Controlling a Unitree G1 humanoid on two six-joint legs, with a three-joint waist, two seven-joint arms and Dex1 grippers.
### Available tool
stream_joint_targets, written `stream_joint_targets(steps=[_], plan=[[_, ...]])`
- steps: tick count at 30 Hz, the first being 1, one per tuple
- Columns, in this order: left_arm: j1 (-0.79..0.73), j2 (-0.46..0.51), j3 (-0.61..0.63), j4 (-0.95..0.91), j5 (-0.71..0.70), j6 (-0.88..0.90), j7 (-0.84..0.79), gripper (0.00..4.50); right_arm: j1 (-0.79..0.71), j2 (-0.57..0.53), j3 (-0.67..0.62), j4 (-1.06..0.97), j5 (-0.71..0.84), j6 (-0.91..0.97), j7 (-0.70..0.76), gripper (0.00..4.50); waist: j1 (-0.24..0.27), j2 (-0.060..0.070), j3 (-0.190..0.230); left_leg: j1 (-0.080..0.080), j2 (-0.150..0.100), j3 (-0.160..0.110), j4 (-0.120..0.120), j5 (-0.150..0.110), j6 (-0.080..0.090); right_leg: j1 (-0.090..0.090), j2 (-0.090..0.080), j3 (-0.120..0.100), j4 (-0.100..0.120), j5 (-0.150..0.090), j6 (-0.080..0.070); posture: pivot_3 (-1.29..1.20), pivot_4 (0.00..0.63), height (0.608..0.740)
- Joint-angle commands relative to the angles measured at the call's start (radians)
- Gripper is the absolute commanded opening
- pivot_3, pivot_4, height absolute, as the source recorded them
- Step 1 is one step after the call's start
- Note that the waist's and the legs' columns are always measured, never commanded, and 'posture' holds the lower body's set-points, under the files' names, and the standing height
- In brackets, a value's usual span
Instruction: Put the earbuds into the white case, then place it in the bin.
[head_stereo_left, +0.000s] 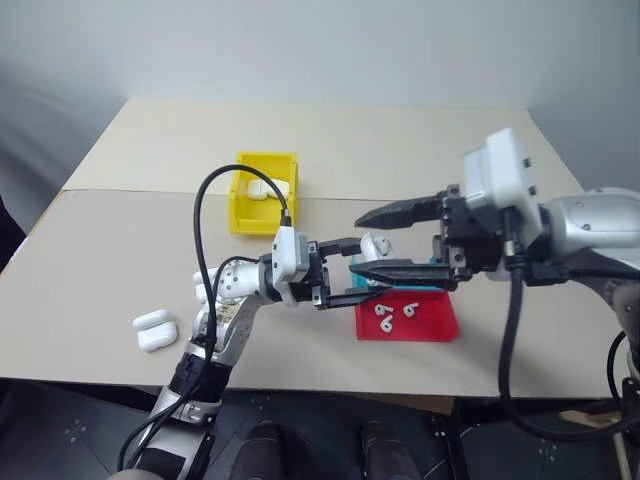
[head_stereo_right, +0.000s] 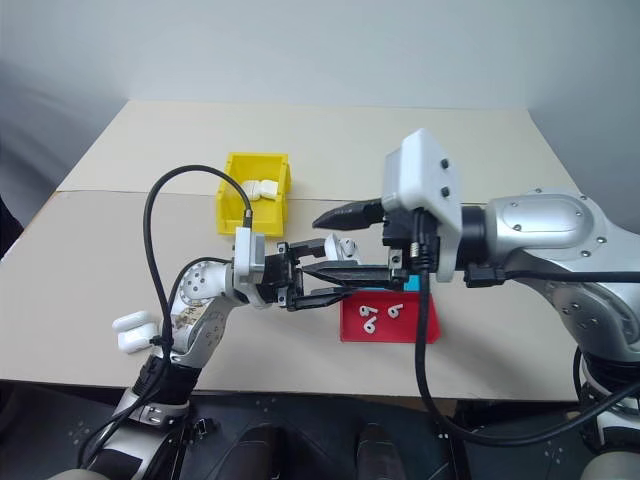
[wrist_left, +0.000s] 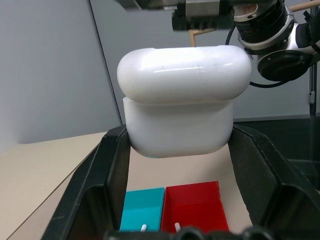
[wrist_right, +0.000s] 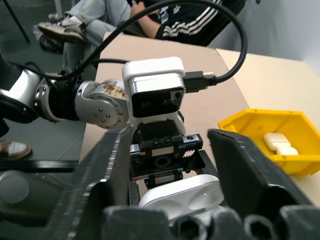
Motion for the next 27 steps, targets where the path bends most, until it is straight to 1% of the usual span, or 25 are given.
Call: stream_joint_targets(steps=[1,5,10,14,18,21,27], plan=[[-0.023,-0.007,-0.005,-0.01,0.006,-0.027,0.002,2.71,-0.043,-0.003,0.001,-0.021,-0.032,0.006,0.017,1.37,-0.001,0.0,0.0,0.0,0.0,0.0,0.0,0.0,0.0,0.0,0.0,0.0,0.0,0.0,0.0,0.0,0.15,0.74],[-0.015,-0.002,-0.004,-0.022,0.011,-0.023,0.005,2.71,-0.059,-0.011,0.007,-0.031,-0.062,0.011,0.039,0.04,-0.001,0.0,0.0,0.001,0.0,0.0,0.0,0.0,0.0,0.0,0.0,0.0,0.001,0.0,0.0,0.0,0.15,0.74],[-0.012,0.003,-0.007,-0.023,0.022,-0.023,0.006,2.71,-0.084,-0.02,0.028,-0.043,-0.108,0.021,0.057,0.04,-0.002,0.0,0.0,0.001,0.0,0.0,0.0,0.0,0.0,0.0,0.0,0.0,0.001,0.0,0.0,0.0,0.15,0.74],[-0.017,0.0,-0.011,-0.019,0.036,-0.018,0.014,2.71,-0.116,-0.022,0.071,-0.053,-0.17,0.026,0.071,0.04,-0.002,0.0,0.0,0.001,0.0,0.0,0.0,0.0,0.0,0.0,0.0,0.0,0.001,0.0,0.0,0.0,0.15,0.74],[-0.021,-0.001,-0.014,-0.004,0.044,-0.027,0.015,2.71,-0.144,-0.059,0.181,-0.084,-0.324,-0.016,0.114,0.04,-0.002,0.0,0.0,0.001,0.0,0.0,0.0,0.0,0.0,0.0,0.0,0.0,0.001,0.0,0.0,0.0,0.15,0.74],[-0.023,-0.003,-0.013,-0.003,0.044,-0.029,0.014,2.71,-0.139,-0.068,0.221,-0.089,-0.397,-0.043,0.145,0.04,-0.002,0.0,0.0,0.001,0.0,0.0,0.0,0.0,0.0,0.0,0.0,0.0,0.001,0.0,0.0,0.0,0.15,0.74],[-0.02,-0.006,-0.007,-0.009,0.038,-0.031,0.012,2.71,-0.119,-0.073,0.218,-0.076,-0.462,-0.068,0.191,0.04,-0.002,0.0,0.0,0.0,0.0,0.0,0.0,0.0,0.0,0.0,0.0,0.0,0.001,0.0,0.0,0.0,0.15,0.74]])
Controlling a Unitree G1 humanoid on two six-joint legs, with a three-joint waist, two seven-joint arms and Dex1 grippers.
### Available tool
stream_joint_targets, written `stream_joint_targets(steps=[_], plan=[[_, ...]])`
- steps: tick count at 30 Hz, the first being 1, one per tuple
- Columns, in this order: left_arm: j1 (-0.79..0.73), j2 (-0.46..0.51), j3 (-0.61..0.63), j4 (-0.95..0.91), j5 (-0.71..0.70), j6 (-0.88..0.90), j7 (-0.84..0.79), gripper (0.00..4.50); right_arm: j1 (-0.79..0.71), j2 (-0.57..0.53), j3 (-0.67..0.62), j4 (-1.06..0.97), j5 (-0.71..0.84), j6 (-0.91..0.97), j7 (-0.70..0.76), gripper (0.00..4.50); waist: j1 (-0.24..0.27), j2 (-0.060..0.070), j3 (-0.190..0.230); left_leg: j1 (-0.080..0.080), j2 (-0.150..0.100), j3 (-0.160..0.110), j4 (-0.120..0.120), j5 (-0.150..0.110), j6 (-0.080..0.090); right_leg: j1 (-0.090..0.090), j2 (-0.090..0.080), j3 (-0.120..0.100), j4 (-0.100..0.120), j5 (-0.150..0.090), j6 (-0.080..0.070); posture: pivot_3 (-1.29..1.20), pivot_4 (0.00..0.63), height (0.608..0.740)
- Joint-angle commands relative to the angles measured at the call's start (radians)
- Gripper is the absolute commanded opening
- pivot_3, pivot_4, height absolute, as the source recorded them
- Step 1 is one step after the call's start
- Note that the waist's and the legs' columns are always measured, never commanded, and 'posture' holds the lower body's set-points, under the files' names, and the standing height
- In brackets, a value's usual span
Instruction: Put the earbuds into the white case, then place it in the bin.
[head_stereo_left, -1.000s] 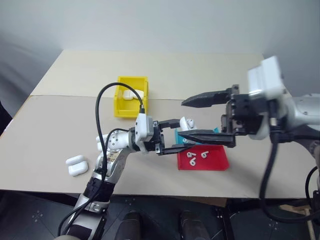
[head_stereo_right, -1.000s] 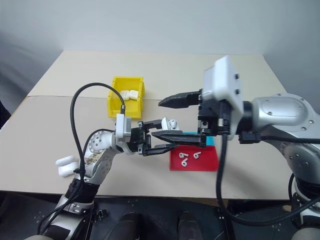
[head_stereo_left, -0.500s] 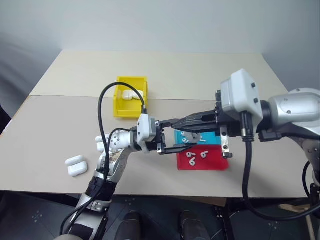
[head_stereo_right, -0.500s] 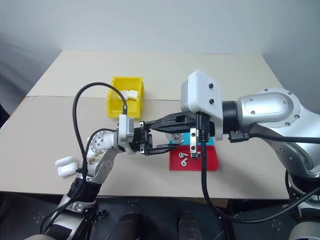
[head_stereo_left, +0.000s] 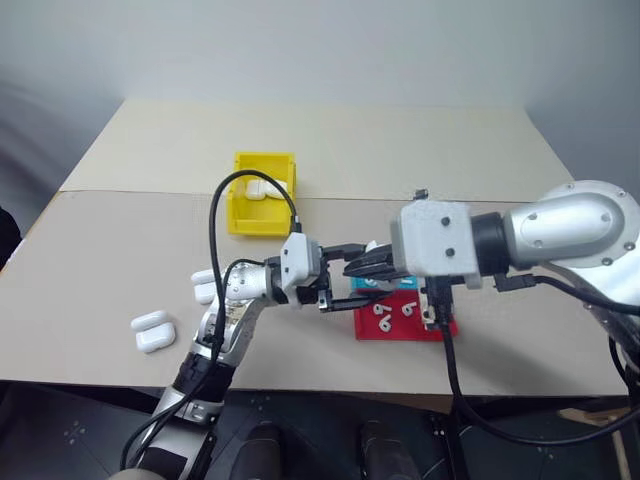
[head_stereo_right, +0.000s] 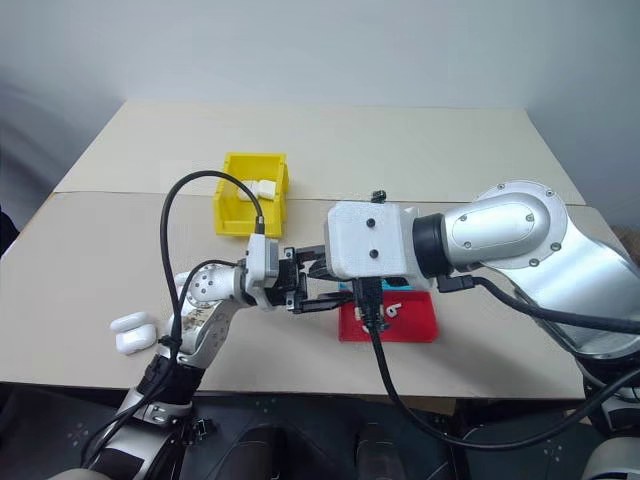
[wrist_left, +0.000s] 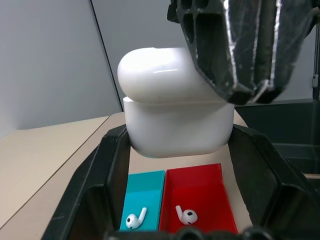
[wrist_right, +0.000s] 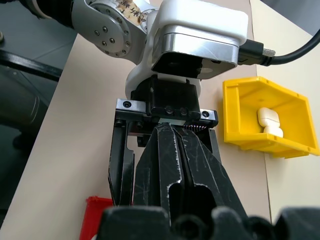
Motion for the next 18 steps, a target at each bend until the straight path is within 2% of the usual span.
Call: stream_joint_targets(steps=[1,7,12,15,18], plan=[[-0.017,-0.007,0.014,-0.045,-0.032,-0.025,0.002,2.71,0.011,-0.021,-0.018,0.008,-0.042,-0.017,0.027,0.04,0.0,0.0,0.0,0.0,0.0,0.0,0.0,0.0,0.0,0.0,0.0,0.0,0.0,0.0,0.0,0.0,0.15,0.74],[-0.016,-0.007,0.018,-0.05,-0.039,-0.022,0.0,2.71,0.043,-0.042,-0.033,0.031,-0.096,-0.048,0.051,0.04,0.0,0.0,0.0,0.0,0.0,0.0,0.0,0.0,0.0,0.0,0.0,0.0,0.0,0.0,0.0,0.0,0.15,0.74],[-0.014,-0.006,0.018,-0.046,-0.038,-0.024,-0.002,2.71,0.057,-0.04,-0.085,0.031,-0.073,-0.046,0.053,0.04,0.0,0.0,0.0,0.0,0.0,0.0,0.0,0.0,0.0,0.0,0.0,0.0,0.0,0.0,0.0,0.0,0.15,0.74],[-0.01,-0.005,0.021,-0.049,-0.041,-0.027,-0.004,2.71,0.059,-0.003,-0.17,0.033,0.005,-0.023,0.038,0.04,0.0,0.0,0.0,0.0,0.0,0.0,0.0,0.0,0.0,0.0,0.0,0.0,0.0,0.0,0.0,0.0,0.15,0.74],[0.0,0.001,0.03,-0.064,-0.052,-0.013,0.011,2.71,0.026,0.067,-0.296,0.062,0.15,0.042,-0.008,0.04,-0.002,0.0,0.0,0.001,0.0,0.0,0.0,0.0,0.0,0.0,0.0,0.0,0.001,0.0,0.0,0.0,0.15,0.74]])
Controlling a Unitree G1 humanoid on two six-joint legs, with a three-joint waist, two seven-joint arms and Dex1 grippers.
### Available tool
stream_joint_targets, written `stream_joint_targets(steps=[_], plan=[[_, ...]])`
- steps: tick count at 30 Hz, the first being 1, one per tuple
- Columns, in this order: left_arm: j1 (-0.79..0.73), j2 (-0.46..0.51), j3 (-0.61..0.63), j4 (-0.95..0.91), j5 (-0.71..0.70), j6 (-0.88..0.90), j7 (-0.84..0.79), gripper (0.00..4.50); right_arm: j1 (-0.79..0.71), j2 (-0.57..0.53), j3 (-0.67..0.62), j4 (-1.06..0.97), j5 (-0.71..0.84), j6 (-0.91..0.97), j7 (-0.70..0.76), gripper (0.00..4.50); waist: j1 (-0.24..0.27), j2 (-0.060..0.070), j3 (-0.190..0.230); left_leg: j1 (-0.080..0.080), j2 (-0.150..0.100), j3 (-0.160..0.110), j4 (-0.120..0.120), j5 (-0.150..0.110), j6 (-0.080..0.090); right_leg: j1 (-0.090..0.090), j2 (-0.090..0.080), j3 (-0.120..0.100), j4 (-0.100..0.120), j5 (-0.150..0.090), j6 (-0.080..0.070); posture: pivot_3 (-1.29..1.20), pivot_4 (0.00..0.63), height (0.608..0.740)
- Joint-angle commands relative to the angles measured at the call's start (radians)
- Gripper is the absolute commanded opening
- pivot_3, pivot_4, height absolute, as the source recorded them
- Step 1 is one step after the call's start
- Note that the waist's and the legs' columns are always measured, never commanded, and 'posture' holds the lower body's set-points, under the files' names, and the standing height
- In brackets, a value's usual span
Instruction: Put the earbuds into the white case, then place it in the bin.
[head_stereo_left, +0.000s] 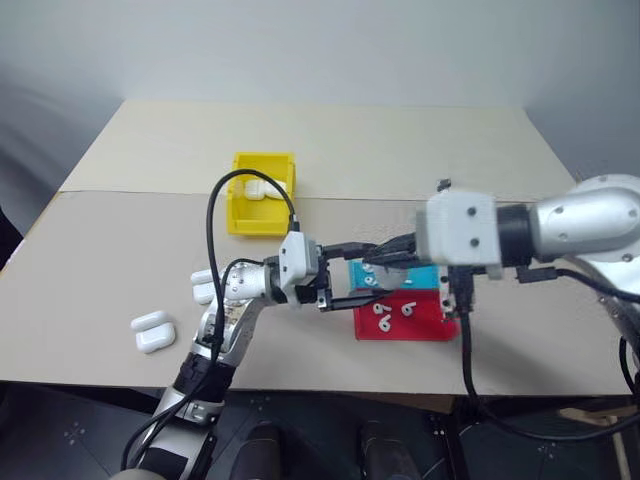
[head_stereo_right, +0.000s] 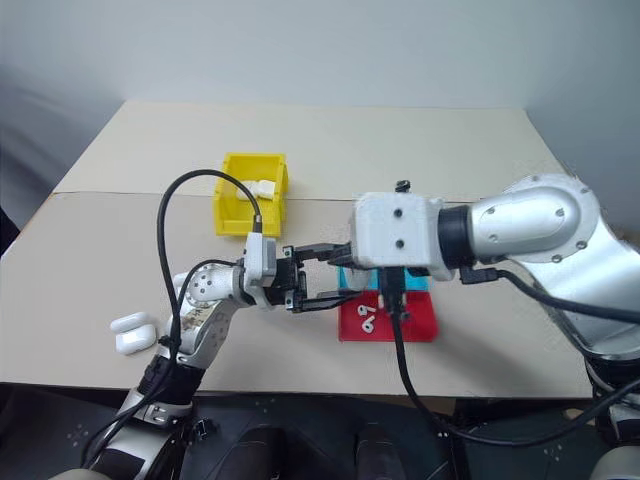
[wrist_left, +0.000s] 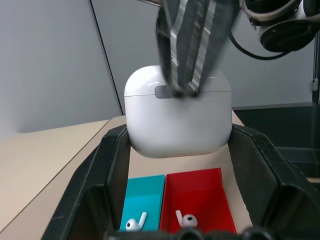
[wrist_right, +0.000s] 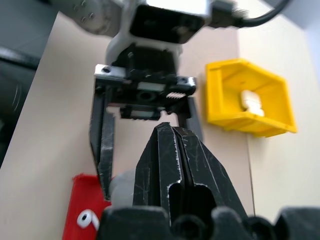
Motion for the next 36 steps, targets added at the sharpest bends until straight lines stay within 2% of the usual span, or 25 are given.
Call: stream_joint_targets(steps=[1,5,11,13,15,20,22,26,32,36], plan=[[0.005,0.006,0.028,-0.07,-0.036,0.004,0.024,2.71,-0.061,0.07,-0.189,0.034,0.181,0.071,-0.076,0.04,-0.002,0.0,0.0,0.0,0.0,0.0,0.0,0.0,0.0,0.0,0.0,0.0,0.0,0.0,0.0,0.0,0.15,0.74],[0.018,0.008,0.073,-0.113,-0.059,0.029,0.091,2.71,-0.081,0.107,-0.287,0.063,0.259,0.105,-0.162,0.04,0.002,0.0,0.0,0.0,0.0,0.0,0.0,0.0,0.0,0.0,0.0,0.0,0.0,0.0,0.0,0.0,0.15,0.74],[-0.019,-0.016,0.193,-0.201,-0.003,0.177,0.442,2.71,-0.007,0.119,-0.323,0.045,0.255,0.117,-0.298,0.04,0.003,0.0,0.0,0.0,0.0,0.0,0.0,0.0,0.0,0.0,0.0,0.0,0.0,0.0,0.0,0.0,0.15,0.74],[-0.098,0.012,0.211,-0.213,0.118,0.358,0.639,2.71,0.035,0.13,-0.327,0.026,0.263,0.117,-0.335,0.04,0.004,-0.001,0.0,0.0,0.0,0.0,0.0,0.0,0.0,0.0,0.0,0.0,0.0,0.0,0.0,0.0,0.15,0.74],[-0.173,0.05,0.227,-0.207,0.175,0.501,0.743,2.71,0.066,0.139,-0.327,0.018,0.265,0.113,-0.361,0.04,0.004,-0.001,0.0,-0.001,0.0,-0.001,0.001,0.0,0.0,0.0,0.0,0.0,0.001,0.0,0.0,0.0,0.15,0.74],[-0.294,0.036,0.244,-0.025,0.356,0.543,1.021,2.71,0.11,0.137,-0.306,0.042,0.228,0.088,-0.381,0.04,0.002,-0.001,0.0,-0.001,-0.001,-0.001,0.0,0.0,0.0,0.0,0.0,0.0,-0.001,0.0,0.001,0.0,0.15,0.74],[-0.299,0.049,0.233,0.04,0.372,0.473,1.008,2.71,0.117,0.133,-0.3,0.052,0.215,0.081,-0.378,0.04,0.001,-0.001,0.0,-0.001,-0.001,-0.001,0.0,0.0,0.0,0.0,0.0,0.0,-0.001,0.0,0.001,0.0,0.15,0.74],[-0.336,0.042,0.211,0.14,0.384,0.536,1.004,2.71,0.128,0.121,-0.286,0.062,0.183,0.087,-0.379,0.04,0.002,-0.001,0.0,-0.001,-0.001,-0.001,-0.001,0.0,0.0,-0.001,0.0,0.0,-0.001,0.0,0.001,0.0,0.15,0.74],[-0.359,0.032,0.194,0.257,0.412,0.52,1.017,2.71,0.16,0.108,-0.283,0.036,0.158,0.103,-0.388,0.04,0.004,-0.001,0.001,-0.003,-0.001,-0.001,-0.001,0.0,0.0,-0.001,0.0,-0.001,-0.002,0.0,0.001,0.0,0.15,0.74],[-0.391,0.017,0.201,0.324,0.422,0.503,1.046,4.02,0.173,0.101,-0.284,0.022,0.153,0.114,-0.395,0.0,0.004,-0.001,0.001,-0.003,-0.001,-0.001,-0.001,0.0,0.0,-0.001,0.0,-0.001,-0.001,0.001,0.001,0.0,0.15,0.74]])
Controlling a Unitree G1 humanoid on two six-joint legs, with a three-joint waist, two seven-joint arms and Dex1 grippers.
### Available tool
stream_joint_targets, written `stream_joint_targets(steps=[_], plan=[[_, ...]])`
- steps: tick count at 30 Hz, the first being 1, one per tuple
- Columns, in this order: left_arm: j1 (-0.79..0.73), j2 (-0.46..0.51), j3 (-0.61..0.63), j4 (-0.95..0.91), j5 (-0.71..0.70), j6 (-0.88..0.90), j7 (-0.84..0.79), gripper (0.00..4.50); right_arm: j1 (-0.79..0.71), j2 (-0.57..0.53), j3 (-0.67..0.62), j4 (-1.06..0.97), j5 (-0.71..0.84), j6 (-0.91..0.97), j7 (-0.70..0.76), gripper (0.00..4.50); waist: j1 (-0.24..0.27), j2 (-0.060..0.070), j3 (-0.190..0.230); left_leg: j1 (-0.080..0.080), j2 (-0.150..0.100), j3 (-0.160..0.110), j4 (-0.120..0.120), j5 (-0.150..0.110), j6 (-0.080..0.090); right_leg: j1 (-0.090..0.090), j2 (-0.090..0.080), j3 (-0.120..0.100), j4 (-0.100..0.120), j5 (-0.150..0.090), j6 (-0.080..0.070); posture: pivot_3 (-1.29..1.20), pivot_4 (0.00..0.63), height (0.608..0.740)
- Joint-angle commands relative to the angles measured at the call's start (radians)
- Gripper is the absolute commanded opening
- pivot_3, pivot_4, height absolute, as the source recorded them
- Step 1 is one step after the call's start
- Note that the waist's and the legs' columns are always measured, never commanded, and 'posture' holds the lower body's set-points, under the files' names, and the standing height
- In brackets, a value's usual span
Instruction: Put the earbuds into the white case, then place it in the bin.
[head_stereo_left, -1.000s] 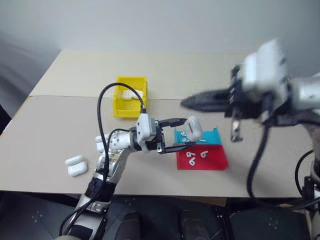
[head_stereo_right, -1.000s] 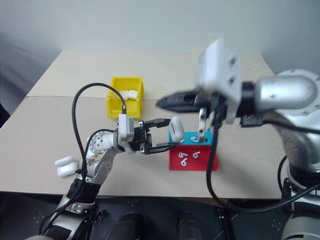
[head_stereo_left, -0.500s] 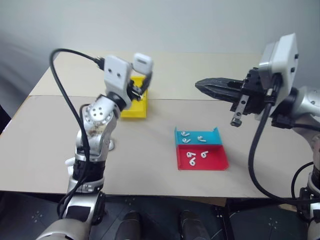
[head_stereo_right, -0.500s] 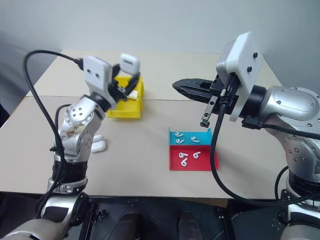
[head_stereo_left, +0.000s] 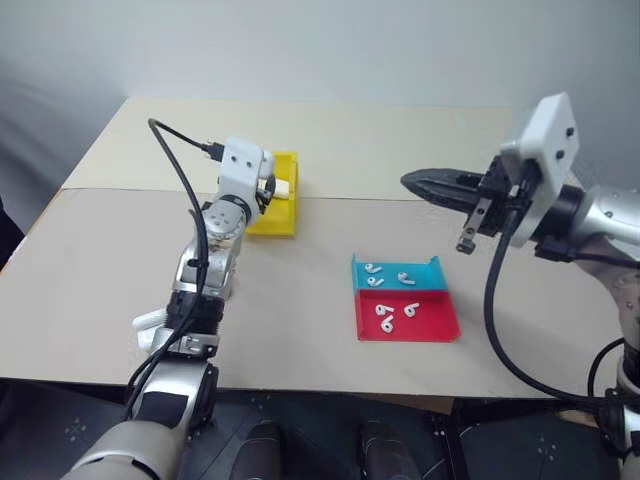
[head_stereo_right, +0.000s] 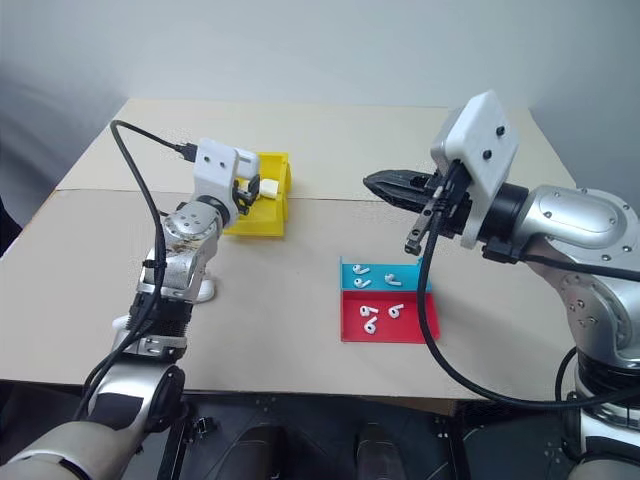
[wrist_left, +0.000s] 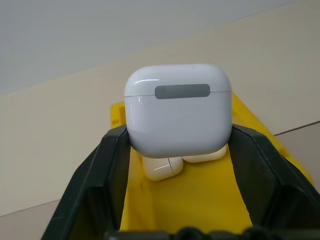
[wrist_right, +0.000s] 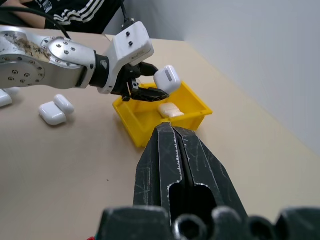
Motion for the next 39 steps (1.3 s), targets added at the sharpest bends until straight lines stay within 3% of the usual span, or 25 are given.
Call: stream_joint_targets(steps=[1,9,15,20,24,29,34,39], plan=[[-0.055,-0.007,0.009,0.033,0.014,-0.036,0.029,4.4,-0.004,-0.019,-0.016,-0.036,-0.004,0.004,-0.019,0.0,0.0,0.0,0.0,0.0,0.0,0.0,0.0,0.0,0.0,0.0,0.0,0.0,0.0,0.0,0.0,0.0,0.15,0.74],[-0.022,-0.016,0.056,-0.011,-0.068,-0.129,-0.044,4.48,0.0,-0.028,0.012,-0.032,-0.031,-0.002,-0.018,0.0,-0.002,0.0,0.0,0.0,0.0,0.0,0.0,0.0,0.0,0.0,0.0,0.0,0.0,0.0,0.0,0.0,0.15,0.74],[0.113,0.032,0.077,-0.231,-0.181,-0.074,-0.204,4.48,0.087,-0.03,0.004,-0.049,-0.051,-0.047,0.016,0.0,-0.002,0.0,0.0,0.0,0.0,0.0,0.0,0.0,0.0,0.0,0.0,0.0,0.001,0.0,0.0,0.0,0.15,0.74],[0.22,0.086,0.105,-0.452,-0.263,0.004,-0.27,4.48,0.22,-0.059,0.003,0.004,-0.097,-0.19,0.174,0.0,-0.001,0.0,0.0,0.0,0.0,0.0,0.0,0.0,0.0,0.0,0.0,0.0,0.001,0.0,0.0,0.0,0.15,0.74],[0.312,0.181,0.157,-0.636,-0.371,0.081,-0.37,4.48,0.286,-0.113,-0.011,0.088,-0.153,-0.319,0.31,0.0,-0.003,0.0,0.0,0.002,0.0,0.0,0.0,0.0,0.0,0.001,0.0,0.0,0.001,0.0,0.0,0.0,0.15,0.74],[0.487,0.404,0.32,-0.831,-0.592,0.161,-0.599,4.48,0.357,-0.23,-0.109,0.219,-0.208,-0.446,0.461,0.0,-0.012,0.0,0.0,0.003,0.001,0.001,0.0,0.0,0.0,0.001,0.0,0.001,0.001,0.0,0.0,0.0,0.15,0.74],[0.638,0.558,0.464,-0.88,-0.712,0.152,-0.763,4.48,0.441,-0.284,-0.197,0.254,-0.199,-0.51,0.588,0.0,-0.006,0.0,0.0,0.006,0.001,0.002,-0.001,0.0,0.0,0.003,0.0,0.001,0.001,-0.001,-0.001,0.0,0.15,0.74],[0.695,0.62,0.552,-0.878,-0.842,0.225,-0.793,4.48,0.474,-0.287,-0.229,0.218,-0.204,-0.466,0.562,0.0,-0.004,0.0,0.0,0.006,0.001,0.002,0.0,0.0,0.0,0.003,0.0,0.001,0.001,-0.001,0.0,0.0,0.15,0.74]])
